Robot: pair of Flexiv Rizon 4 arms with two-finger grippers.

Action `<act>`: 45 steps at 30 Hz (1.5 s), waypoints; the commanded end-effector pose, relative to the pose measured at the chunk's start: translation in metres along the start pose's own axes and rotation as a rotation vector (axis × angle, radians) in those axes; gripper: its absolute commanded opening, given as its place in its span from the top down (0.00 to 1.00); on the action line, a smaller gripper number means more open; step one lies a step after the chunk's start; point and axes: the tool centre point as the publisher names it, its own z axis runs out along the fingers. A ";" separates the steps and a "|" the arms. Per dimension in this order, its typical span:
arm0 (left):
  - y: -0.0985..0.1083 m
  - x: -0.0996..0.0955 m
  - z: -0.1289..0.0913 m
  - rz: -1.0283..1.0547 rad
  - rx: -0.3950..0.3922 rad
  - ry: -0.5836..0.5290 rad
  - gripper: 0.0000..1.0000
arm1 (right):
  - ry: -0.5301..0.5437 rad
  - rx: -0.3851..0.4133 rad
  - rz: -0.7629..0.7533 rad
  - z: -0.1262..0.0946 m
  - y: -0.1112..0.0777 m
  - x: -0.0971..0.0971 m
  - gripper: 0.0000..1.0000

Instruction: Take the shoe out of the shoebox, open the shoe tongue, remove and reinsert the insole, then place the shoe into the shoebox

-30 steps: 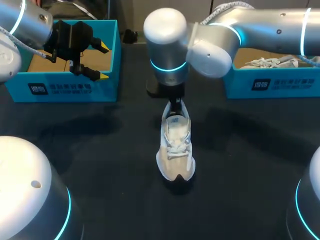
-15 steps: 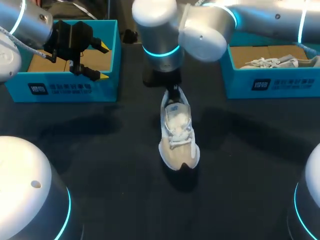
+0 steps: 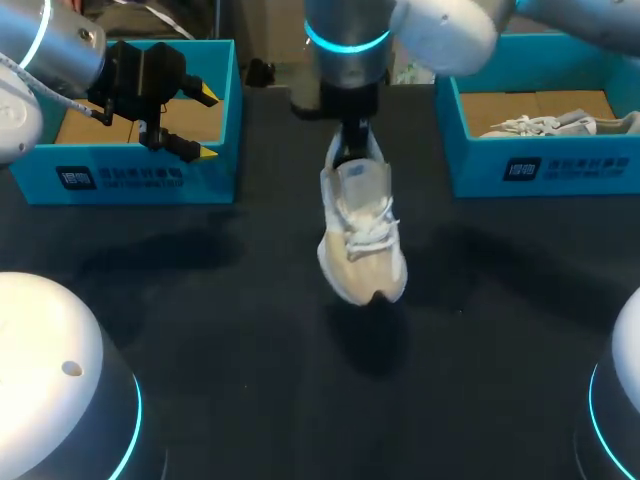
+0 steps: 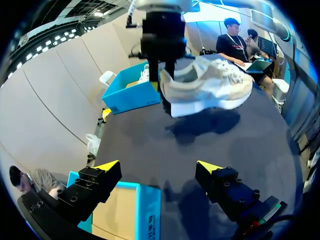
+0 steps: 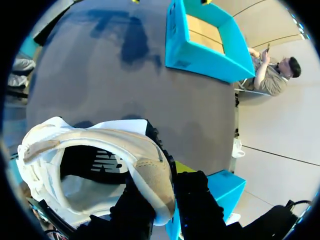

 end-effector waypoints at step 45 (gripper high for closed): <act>0.000 0.000 0.000 0.000 -0.003 0.002 0.00 | 0.008 -0.035 0.066 -0.083 -0.098 -0.059 1.00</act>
